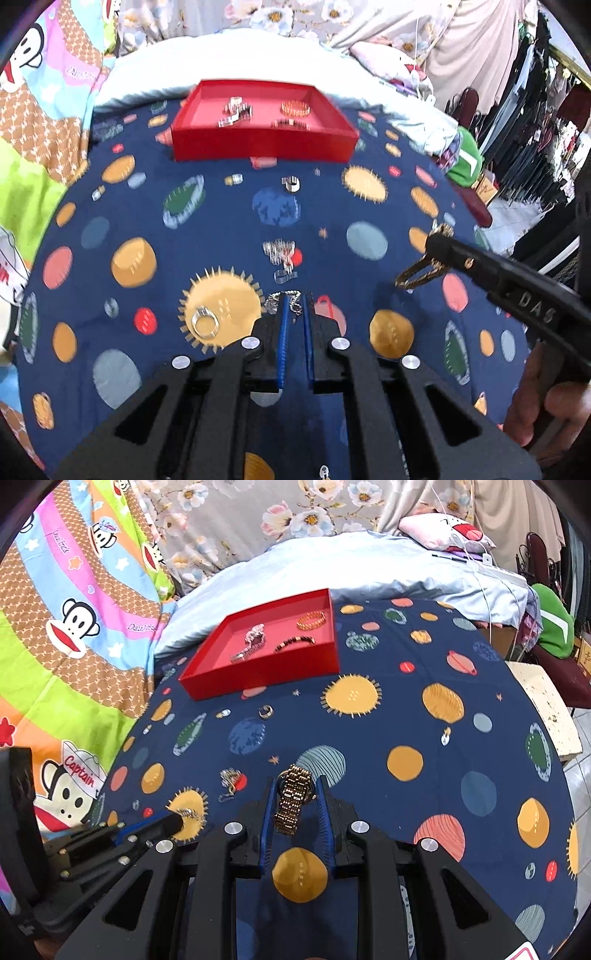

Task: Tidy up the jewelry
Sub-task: 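Carry gold watch and silver chain into the red tray and open both grippers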

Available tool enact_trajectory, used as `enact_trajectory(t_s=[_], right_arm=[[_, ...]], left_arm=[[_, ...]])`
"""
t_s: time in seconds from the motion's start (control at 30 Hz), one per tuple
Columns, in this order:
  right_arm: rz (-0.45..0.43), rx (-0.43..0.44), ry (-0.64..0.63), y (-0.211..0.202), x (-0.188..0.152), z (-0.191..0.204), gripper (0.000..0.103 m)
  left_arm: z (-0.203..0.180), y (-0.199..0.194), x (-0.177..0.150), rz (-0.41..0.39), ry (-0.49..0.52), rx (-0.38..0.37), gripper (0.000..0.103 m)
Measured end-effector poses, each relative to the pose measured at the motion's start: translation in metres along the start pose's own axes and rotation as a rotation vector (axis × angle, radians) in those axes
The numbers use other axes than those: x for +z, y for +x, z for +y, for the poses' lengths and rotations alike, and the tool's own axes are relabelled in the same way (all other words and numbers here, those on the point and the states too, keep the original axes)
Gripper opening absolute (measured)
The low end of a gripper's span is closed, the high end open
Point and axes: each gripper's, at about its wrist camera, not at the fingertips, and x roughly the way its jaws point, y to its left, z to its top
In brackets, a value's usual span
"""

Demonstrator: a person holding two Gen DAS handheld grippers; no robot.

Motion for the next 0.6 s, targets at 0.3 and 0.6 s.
enact_trajectory(t_s=[0.3,0.6], right_arm=[[-0.062,0.03,-0.036,-0.001,0.04,0.005,0.02],[-0.145,0.051,-0.096,0.024,0.12,0.012,0.02]], left_arm=[[0.02,-0.019,0.058,-0.111,-0.001,0.03,0.007],[0.048,0.006,0.146,-0.202,-0.003,0.082,0.007]])
